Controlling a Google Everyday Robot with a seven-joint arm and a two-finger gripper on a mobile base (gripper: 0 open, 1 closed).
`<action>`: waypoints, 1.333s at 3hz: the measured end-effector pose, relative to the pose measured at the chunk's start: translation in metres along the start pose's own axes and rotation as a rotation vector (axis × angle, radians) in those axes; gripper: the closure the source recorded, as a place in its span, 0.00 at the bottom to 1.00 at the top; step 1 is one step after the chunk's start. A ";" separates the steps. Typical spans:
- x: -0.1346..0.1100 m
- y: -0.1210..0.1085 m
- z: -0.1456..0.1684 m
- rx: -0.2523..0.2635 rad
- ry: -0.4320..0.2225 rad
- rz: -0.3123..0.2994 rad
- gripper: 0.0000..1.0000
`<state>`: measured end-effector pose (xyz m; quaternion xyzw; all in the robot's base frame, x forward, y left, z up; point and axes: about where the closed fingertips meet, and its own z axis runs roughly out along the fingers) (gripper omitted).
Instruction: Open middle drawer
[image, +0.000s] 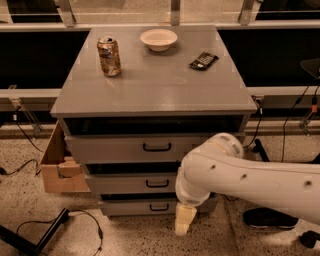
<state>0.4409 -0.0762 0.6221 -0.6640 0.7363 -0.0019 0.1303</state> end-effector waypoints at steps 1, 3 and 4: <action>0.016 -0.004 0.058 -0.036 0.075 -0.009 0.00; 0.038 -0.033 0.138 -0.016 0.142 -0.064 0.00; 0.045 -0.053 0.165 0.012 0.153 -0.104 0.00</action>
Offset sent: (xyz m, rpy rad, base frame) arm 0.0579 -0.0206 -0.1622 -0.1741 0.0433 0.0390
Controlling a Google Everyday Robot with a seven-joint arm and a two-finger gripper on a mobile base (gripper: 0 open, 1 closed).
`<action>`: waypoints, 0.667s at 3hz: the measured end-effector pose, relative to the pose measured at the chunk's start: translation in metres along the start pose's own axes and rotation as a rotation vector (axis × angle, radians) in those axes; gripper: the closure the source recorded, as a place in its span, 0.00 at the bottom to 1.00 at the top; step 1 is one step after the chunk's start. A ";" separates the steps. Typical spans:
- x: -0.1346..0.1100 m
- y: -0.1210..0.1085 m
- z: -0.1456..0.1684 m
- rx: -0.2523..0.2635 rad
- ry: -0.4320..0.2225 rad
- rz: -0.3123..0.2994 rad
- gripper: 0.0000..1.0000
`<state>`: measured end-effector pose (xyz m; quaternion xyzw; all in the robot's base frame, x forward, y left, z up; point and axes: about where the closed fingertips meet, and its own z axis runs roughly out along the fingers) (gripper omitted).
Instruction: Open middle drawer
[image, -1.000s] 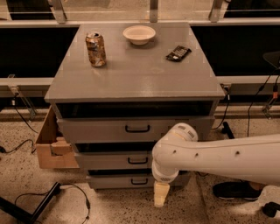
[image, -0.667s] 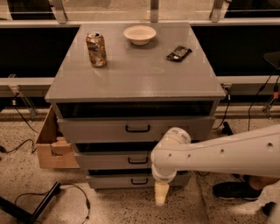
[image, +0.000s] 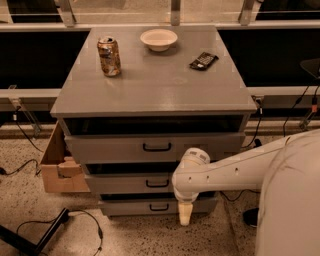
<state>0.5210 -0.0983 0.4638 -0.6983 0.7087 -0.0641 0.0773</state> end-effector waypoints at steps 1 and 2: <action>0.003 -0.018 0.022 0.016 0.007 -0.030 0.00; 0.003 -0.034 0.042 0.020 0.012 -0.053 0.00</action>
Offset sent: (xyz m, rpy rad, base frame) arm 0.0684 -0.0010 -0.0523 -0.0315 -0.0311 0.0747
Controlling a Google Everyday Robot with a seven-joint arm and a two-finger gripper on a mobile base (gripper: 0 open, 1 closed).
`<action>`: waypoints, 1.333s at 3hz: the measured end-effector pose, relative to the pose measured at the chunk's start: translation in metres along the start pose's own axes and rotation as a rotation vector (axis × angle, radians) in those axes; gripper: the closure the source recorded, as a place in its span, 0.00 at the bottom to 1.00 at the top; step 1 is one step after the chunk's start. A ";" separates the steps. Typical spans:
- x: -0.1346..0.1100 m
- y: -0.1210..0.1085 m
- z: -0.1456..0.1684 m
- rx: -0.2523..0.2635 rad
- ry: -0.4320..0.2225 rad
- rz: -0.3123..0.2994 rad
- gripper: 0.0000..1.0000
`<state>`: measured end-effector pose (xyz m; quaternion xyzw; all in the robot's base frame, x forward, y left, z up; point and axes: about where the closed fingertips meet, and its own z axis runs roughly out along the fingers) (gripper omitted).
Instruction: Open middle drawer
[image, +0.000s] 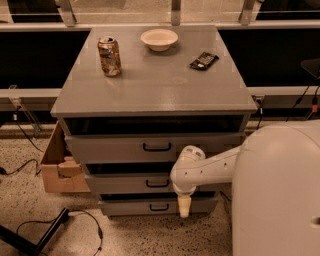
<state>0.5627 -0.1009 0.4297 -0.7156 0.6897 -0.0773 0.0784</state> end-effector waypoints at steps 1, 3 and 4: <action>-0.003 -0.015 0.014 0.007 -0.001 -0.017 0.17; 0.004 -0.012 0.011 0.016 0.017 0.002 0.64; 0.014 -0.001 -0.004 0.022 0.042 0.036 0.88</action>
Offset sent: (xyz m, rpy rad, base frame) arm 0.0274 0.0063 -0.0143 -0.0102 -0.0137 0.0269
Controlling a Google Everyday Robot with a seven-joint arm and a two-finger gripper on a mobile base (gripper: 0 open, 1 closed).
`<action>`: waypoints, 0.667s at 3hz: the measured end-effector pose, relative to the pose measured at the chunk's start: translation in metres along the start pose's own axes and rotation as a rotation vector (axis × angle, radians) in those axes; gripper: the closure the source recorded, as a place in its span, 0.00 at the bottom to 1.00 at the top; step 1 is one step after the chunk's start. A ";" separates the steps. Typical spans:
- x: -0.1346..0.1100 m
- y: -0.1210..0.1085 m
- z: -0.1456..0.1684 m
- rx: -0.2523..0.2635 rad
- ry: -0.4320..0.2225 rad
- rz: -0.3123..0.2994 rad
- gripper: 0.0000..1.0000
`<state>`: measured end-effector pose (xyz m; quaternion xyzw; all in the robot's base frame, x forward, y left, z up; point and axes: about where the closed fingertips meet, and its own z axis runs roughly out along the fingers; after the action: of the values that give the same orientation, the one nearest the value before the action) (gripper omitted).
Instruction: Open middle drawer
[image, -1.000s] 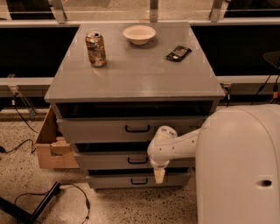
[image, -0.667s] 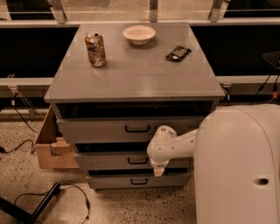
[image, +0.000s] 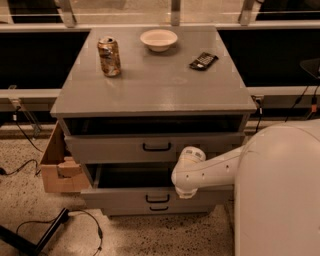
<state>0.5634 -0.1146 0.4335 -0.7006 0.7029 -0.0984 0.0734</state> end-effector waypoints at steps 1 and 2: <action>0.000 0.000 -0.002 0.000 0.000 0.000 0.89; 0.000 0.000 -0.002 0.000 0.000 0.000 0.66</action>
Offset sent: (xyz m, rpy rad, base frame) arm 0.0000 0.0000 0.0019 0.0000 0.0000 0.0000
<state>0.5634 -0.1146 0.4355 -0.7006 0.7030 -0.0984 0.0734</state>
